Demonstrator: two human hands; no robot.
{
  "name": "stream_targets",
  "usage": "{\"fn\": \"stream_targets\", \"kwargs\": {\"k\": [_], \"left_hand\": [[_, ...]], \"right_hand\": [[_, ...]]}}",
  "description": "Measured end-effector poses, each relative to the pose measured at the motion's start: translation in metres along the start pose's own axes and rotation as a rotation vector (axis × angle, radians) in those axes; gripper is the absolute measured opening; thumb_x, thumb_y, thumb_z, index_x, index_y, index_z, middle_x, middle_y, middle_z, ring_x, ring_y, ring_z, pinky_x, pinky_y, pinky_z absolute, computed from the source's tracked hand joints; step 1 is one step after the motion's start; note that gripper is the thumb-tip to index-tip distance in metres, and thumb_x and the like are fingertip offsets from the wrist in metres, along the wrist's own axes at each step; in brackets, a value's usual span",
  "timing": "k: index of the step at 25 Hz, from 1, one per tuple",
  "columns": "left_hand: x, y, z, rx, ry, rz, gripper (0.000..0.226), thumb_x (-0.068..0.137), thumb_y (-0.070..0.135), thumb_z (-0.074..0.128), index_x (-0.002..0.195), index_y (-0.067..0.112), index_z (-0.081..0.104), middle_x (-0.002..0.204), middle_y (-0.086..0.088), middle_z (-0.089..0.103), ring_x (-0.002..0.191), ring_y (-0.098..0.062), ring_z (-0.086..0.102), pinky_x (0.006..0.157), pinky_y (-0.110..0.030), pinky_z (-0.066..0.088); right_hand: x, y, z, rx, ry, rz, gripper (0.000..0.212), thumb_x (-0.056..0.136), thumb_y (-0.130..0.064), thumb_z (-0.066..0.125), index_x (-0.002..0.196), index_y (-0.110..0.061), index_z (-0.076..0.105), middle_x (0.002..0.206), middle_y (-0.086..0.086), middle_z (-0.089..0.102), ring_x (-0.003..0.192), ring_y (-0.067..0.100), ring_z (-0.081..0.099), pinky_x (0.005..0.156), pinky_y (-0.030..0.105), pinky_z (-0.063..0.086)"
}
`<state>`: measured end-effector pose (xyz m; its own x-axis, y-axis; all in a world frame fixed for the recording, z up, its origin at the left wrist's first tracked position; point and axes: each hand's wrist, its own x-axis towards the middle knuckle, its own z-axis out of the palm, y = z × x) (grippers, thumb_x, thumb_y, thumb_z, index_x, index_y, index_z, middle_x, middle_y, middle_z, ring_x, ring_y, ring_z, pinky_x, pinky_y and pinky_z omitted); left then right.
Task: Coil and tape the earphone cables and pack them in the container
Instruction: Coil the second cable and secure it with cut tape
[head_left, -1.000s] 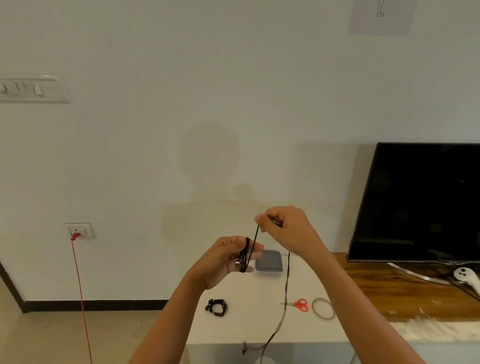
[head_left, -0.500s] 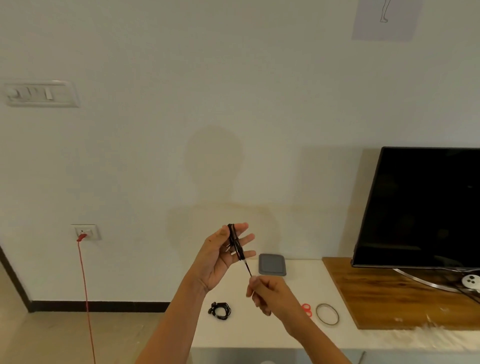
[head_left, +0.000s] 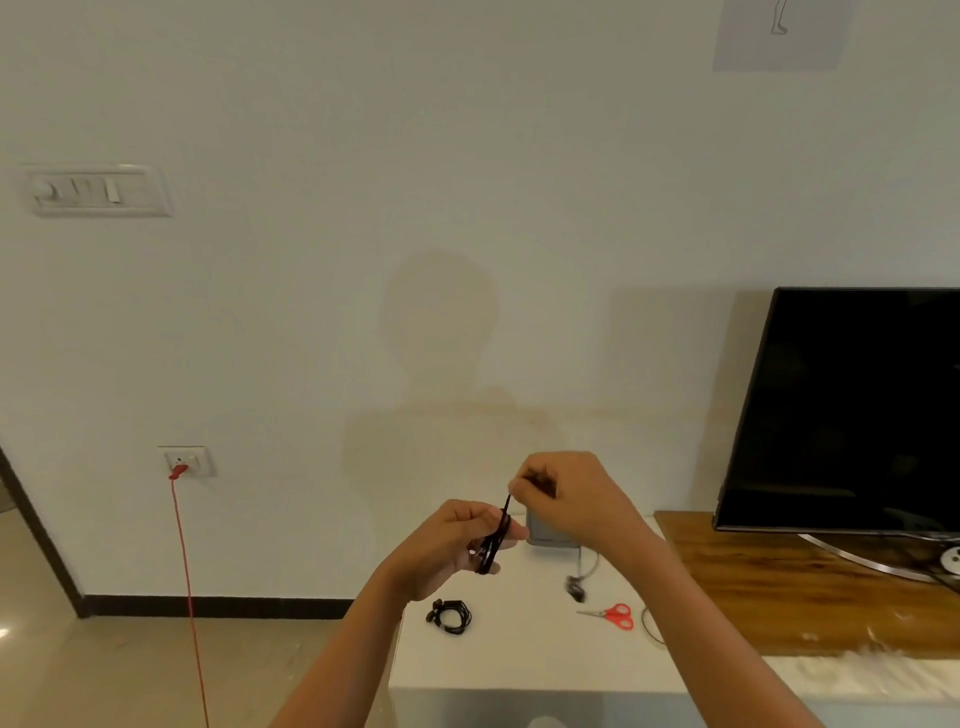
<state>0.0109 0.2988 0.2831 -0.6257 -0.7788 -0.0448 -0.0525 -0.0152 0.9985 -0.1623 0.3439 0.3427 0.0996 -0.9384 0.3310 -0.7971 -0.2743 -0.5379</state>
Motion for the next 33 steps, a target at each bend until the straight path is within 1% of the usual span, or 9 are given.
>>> {"fn": "stream_targets", "kwargs": {"k": [2,7,11,16,19,21,26,29,33], "left_hand": [[-0.002,-0.001,0.002,-0.148,-0.041,0.005,0.033,0.101,0.017,0.041,0.094,0.004,0.072,0.111,-0.019,0.069,0.112,-0.031,0.063,0.091,-0.055,0.051],[-0.004,0.012,0.007,-0.581,-0.042,0.132,0.034,0.094,0.021,0.043,0.079,0.003,0.068,0.109,-0.024,0.067,0.109,-0.043,0.062,0.082,-0.064,0.051],[0.003,0.017,-0.001,-0.738,0.062,0.217,0.032,0.092,0.022,0.045,0.079,0.004,0.068,0.119,-0.022,0.065,0.113,-0.043,0.06,0.082,-0.062,0.052],[0.01,0.015,-0.015,-0.458,0.191,0.195,0.026,0.095,0.017,0.045,0.091,0.002,0.066,0.123,-0.016,0.065,0.116,-0.035,0.06,0.087,-0.054,0.054],[0.009,0.011,-0.014,-0.196,0.178,0.153,0.03,0.099,0.019,0.043,0.097,0.005,0.069,0.121,-0.008,0.067,0.115,-0.024,0.062,0.091,-0.05,0.053],[0.007,0.009,-0.013,-0.078,0.161,0.142,0.031,0.1,0.023,0.044,0.101,0.007,0.07,0.12,-0.006,0.068,0.115,-0.022,0.062,0.091,-0.047,0.054],[0.002,0.007,-0.006,-0.085,0.061,0.081,0.034,0.099,0.024,0.044,0.104,-0.001,0.067,0.105,-0.016,0.069,0.104,-0.033,0.064,0.09,-0.058,0.048],[0.0,0.008,0.003,-0.073,-0.016,0.034,0.034,0.1,0.023,0.043,0.108,-0.001,0.066,0.108,-0.017,0.069,0.109,-0.033,0.064,0.09,-0.057,0.049],[-0.002,0.006,0.006,-0.165,-0.064,0.02,0.034,0.1,0.026,0.042,0.095,0.004,0.068,0.095,-0.014,0.07,0.109,-0.036,0.064,0.089,-0.061,0.05]], "right_hand": [[0.021,0.016,-0.001,0.087,-0.003,0.037,0.016,0.087,-0.03,0.063,0.083,-0.017,0.071,0.069,-0.002,0.067,0.06,0.009,0.057,0.056,0.017,0.042],[0.017,0.049,0.041,0.604,-0.117,0.217,0.022,0.091,-0.011,0.056,0.074,-0.015,0.068,0.054,-0.005,0.057,0.052,0.015,0.044,0.051,0.026,0.036],[-0.027,0.034,0.076,0.647,-0.201,0.199,0.024,0.097,-0.021,0.05,0.085,-0.016,0.07,0.059,-0.005,0.058,0.052,0.011,0.05,0.053,0.019,0.044],[-0.049,0.007,0.068,0.322,-0.21,0.156,0.024,0.098,-0.019,0.043,0.088,-0.019,0.065,0.063,-0.011,0.057,0.056,0.003,0.054,0.06,0.017,0.045],[-0.049,-0.006,0.047,0.07,-0.231,0.058,0.023,0.097,-0.024,0.043,0.099,-0.019,0.065,0.078,-0.012,0.06,0.07,0.006,0.058,0.068,0.021,0.047],[-0.045,-0.012,0.03,0.006,-0.243,0.037,0.025,0.097,-0.024,0.044,0.103,-0.016,0.066,0.076,-0.011,0.057,0.065,0.006,0.054,0.067,0.024,0.048],[-0.017,-0.013,-0.002,-0.108,-0.2,-0.024,0.022,0.095,-0.022,0.047,0.087,-0.023,0.067,0.076,-0.001,0.066,0.056,0.009,0.053,0.057,0.026,0.045],[0.003,-0.004,-0.006,-0.026,-0.13,-0.056,0.011,0.09,-0.023,0.057,0.085,-0.022,0.066,0.074,-0.003,0.067,0.057,0.004,0.051,0.055,0.015,0.039],[0.013,0.011,0.005,0.403,-0.116,0.038,0.005,0.084,-0.013,0.067,0.081,-0.013,0.071,0.069,0.003,0.068,0.058,0.006,0.059,0.058,0.019,0.05]]}}
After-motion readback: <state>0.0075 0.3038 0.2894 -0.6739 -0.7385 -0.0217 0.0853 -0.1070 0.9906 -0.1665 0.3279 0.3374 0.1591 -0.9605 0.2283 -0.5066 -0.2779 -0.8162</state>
